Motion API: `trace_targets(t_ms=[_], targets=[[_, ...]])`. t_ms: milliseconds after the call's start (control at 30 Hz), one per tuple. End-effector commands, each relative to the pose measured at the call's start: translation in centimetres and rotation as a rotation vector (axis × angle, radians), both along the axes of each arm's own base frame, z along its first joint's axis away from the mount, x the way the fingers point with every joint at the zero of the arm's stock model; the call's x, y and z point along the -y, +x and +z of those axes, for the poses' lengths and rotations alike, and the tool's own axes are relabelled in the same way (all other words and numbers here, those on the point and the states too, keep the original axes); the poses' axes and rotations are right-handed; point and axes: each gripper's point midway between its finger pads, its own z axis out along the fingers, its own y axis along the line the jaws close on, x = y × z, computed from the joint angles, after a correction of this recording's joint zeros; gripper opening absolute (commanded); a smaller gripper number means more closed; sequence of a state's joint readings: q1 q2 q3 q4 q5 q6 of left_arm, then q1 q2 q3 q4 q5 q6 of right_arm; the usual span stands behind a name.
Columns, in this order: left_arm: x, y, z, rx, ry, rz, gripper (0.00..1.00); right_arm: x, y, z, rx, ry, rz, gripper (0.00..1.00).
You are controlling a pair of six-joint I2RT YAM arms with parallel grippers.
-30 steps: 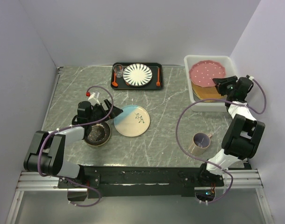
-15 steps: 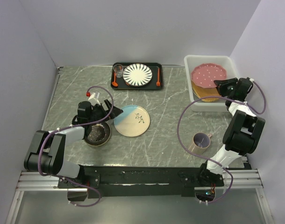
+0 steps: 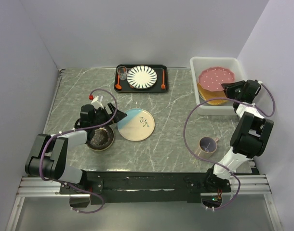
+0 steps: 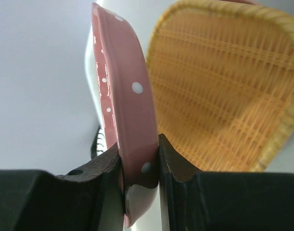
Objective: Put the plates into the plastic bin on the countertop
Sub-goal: Place the plate in the plastic bin.
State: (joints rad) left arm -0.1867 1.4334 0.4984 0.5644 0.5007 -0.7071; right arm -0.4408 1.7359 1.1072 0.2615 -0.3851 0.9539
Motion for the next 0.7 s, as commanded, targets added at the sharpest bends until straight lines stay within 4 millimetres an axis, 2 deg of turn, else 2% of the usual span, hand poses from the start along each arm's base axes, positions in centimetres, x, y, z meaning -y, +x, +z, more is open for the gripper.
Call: trace_targets(t_ms=[0,267,300,367,400,467,667], targets=[[0.4,0.6,1.5,0.074,0.0,-0.029,0.99,1.4,2.2,7.0,0.2,-0.085,-0.002,0.03],[0.2,0.7,1.3,0.069,0.021,-0.017,0.99,2.1,3.0,5.4,0.106,-0.116,0.008,0.17],[0.2,0.7,1.3,0.069,0.021,-0.017,0.99,2.1,3.0,4.7,0.084,-0.109,0.017,0.22],[0.2,0.7,1.3,0.068,0.019,-0.016,0.99,2.1,3.3,4.8,0.075,-0.114,0.021,0.28],[0.2,0.6,1.3,0.068,0.018,-0.019,0.99,2.1,3.4,4.2,0.06,-0.107,0.025,0.35],[0.2,0.6,1.3,0.07,0.02,-0.018,0.99,2.1,3.6,4.3,0.058,-0.102,0.033,0.43],[0.1,0.6,1.3,0.071,0.024,-0.015,0.99,2.3,3.8,3.8,0.007,-0.122,0.029,0.56]])
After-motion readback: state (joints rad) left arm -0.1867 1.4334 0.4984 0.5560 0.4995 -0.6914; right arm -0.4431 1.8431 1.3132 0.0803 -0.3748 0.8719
